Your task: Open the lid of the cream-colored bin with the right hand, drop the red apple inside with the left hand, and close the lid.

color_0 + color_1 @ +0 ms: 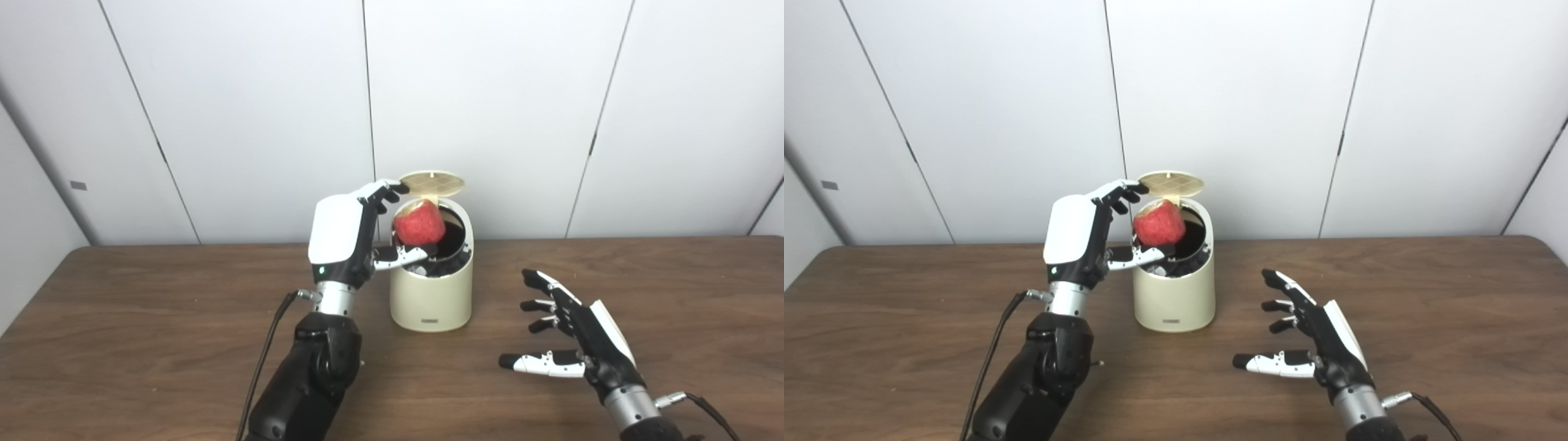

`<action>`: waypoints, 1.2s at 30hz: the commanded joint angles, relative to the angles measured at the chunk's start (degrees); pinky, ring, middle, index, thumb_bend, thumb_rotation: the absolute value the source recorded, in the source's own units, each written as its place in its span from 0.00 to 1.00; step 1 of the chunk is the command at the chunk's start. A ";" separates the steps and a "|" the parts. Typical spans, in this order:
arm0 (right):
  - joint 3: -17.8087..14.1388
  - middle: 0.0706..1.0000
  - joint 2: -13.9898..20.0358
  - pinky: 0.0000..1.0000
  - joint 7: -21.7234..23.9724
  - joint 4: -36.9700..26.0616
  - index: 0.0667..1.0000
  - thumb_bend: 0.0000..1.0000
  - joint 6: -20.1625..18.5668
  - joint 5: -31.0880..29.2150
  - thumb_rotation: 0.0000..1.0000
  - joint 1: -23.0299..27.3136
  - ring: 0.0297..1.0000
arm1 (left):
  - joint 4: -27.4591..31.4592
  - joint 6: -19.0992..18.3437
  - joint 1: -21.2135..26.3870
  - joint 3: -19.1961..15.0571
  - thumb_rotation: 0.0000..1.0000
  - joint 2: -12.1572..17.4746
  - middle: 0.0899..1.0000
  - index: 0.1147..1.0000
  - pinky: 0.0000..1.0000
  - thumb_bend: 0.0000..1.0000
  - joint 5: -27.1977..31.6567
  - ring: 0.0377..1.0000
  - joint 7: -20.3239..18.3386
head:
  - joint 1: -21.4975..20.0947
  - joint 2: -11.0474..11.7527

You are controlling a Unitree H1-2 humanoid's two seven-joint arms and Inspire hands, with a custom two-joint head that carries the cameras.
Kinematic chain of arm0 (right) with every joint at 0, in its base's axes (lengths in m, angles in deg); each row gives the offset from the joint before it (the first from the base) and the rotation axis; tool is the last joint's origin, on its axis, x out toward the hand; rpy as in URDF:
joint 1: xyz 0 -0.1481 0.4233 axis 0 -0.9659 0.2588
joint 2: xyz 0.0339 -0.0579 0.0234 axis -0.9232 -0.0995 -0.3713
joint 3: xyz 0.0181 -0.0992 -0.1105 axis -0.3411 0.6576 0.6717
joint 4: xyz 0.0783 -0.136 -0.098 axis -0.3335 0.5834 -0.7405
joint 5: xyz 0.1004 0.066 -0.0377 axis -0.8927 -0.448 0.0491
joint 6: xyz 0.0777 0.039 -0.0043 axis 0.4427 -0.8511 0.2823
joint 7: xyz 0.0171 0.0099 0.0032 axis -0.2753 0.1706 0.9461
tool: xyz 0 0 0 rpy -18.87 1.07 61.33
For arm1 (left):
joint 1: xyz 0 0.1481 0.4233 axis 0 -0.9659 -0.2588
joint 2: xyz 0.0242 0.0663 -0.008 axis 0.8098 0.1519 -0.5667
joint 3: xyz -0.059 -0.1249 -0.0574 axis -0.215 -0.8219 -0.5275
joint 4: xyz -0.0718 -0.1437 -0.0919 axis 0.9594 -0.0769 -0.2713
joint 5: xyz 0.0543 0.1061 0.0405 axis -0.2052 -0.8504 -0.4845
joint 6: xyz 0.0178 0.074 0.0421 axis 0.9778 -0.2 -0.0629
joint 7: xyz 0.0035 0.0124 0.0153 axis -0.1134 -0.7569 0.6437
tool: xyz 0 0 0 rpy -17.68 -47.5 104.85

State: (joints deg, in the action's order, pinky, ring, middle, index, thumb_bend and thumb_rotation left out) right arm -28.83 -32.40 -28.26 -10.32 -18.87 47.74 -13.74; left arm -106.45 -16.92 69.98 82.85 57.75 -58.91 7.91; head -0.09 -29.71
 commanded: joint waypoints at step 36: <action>-1.34 0.90 1.19 0.58 -1.17 0.55 0.87 0.61 3.64 -1.44 0.18 5.52 0.77 | 12.79 10.29 -6.01 -13.21 0.08 -0.05 0.61 0.43 0.45 0.50 31.15 0.55 -12.21 | 1.36 0.67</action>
State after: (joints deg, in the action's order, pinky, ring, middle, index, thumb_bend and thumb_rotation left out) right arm -29.58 -31.90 -28.39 -8.25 -18.31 46.43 -11.17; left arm -96.16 -6.41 62.57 70.18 56.94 -29.57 -2.81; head 1.23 -29.00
